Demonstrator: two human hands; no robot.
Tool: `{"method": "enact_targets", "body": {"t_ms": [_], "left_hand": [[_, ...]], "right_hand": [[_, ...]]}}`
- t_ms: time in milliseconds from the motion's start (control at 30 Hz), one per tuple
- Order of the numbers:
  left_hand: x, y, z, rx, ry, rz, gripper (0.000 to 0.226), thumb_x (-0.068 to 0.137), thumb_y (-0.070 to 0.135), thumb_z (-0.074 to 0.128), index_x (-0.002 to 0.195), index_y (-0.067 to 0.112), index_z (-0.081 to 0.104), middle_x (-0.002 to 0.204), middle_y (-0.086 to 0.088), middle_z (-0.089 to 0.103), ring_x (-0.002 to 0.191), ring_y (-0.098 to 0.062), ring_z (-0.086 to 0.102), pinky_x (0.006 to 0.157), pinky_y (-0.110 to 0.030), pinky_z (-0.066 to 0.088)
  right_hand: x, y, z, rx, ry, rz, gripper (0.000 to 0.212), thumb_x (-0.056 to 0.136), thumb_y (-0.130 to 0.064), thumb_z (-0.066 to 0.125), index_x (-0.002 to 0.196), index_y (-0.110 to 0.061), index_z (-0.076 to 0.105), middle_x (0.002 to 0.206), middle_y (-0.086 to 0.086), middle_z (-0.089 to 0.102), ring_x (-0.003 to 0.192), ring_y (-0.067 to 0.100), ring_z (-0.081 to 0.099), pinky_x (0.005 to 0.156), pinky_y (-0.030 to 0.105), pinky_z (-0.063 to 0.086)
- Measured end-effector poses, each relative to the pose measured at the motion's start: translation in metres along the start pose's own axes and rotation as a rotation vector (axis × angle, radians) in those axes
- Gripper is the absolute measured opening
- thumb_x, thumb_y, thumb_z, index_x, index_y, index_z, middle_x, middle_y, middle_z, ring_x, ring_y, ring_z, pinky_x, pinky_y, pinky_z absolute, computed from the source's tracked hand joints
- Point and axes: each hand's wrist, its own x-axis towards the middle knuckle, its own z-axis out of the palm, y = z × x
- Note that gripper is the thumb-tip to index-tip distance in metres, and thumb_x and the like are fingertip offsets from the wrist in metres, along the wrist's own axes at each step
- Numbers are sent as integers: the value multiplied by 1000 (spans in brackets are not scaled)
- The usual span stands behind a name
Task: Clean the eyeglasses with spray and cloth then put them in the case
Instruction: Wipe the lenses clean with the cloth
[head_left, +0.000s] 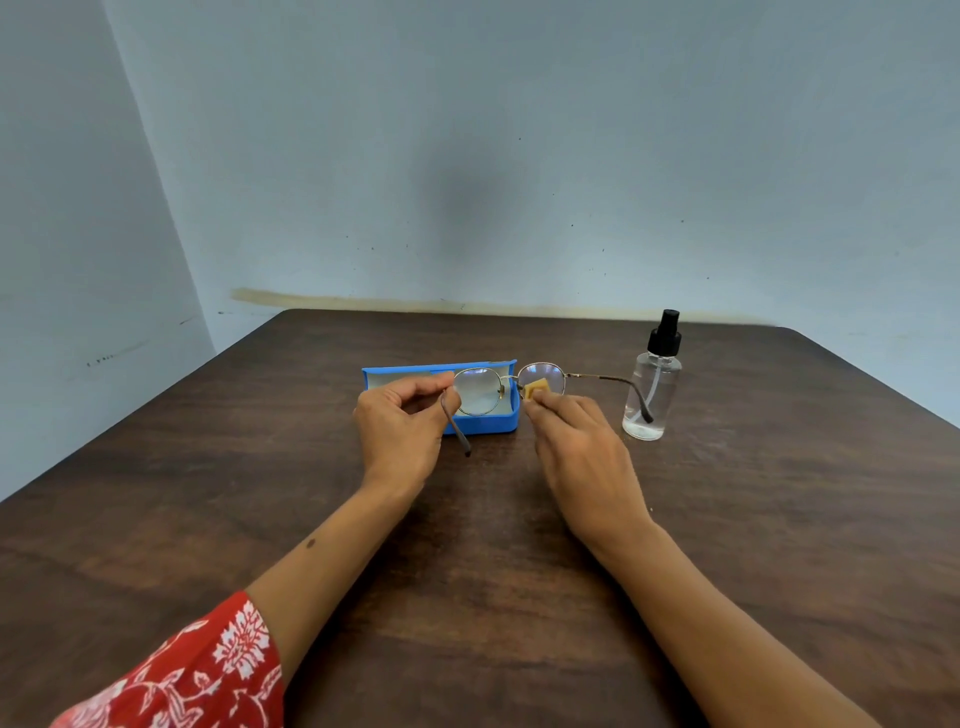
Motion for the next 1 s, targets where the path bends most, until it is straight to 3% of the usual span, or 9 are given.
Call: {"method": "enact_targets", "body": {"t_ms": [167,367,500,567,667,833,1000], "left_hand": [[-2,2,0,-3,-6,-6,19,75,2,74,93,4,72,85,0,71,82,-14,70,81,-38,58],[-3,2,0,7,-11,9,20,75,2,73,95,5,72,91,-4,73,84,-13,70,82,-37,58],[-4,3,0,13,-11,23,20,75,2,73,95,6,72,87,-2,72,81,-13,71,80,-34,58],[-5,3,1,6,-19,25,20,75,1,73,95,4,72,88,-4,72,82,-13,71,80,-33,58],[-5,3,0,12,-14,29,20,75,2,73,95,5,72,88,-2,72,81,-12,70,79,-32,58],[-5,3,-1,14,-20,22,20,75,3,73,95,6,72,87,0,72,83,-12,70,79,-33,58],[-5,3,-1,15,-20,31,20,76,4,74,95,6,72,89,-3,73,83,-13,70,80,-35,58]], "right_hand": [[1,8,-2,17,63,147,39,68,11,74,106,-1,69,110,10,69,89,30,64,55,36,56],[0,2,1,28,31,10,35,73,7,73,106,-1,69,109,11,68,93,28,63,63,32,56],[0,10,1,21,90,156,45,66,16,72,108,2,67,111,14,66,95,31,62,63,34,56],[0,7,2,25,89,115,38,72,11,69,109,2,66,112,14,65,99,30,60,69,33,55],[0,1,4,54,55,16,31,87,-13,51,110,0,67,114,14,64,101,28,60,79,31,53],[1,7,1,91,67,164,38,77,9,64,114,0,64,115,22,57,96,35,60,68,38,56],[2,3,2,103,93,40,33,88,-13,44,108,-1,68,110,17,62,99,34,61,71,37,56]]}}
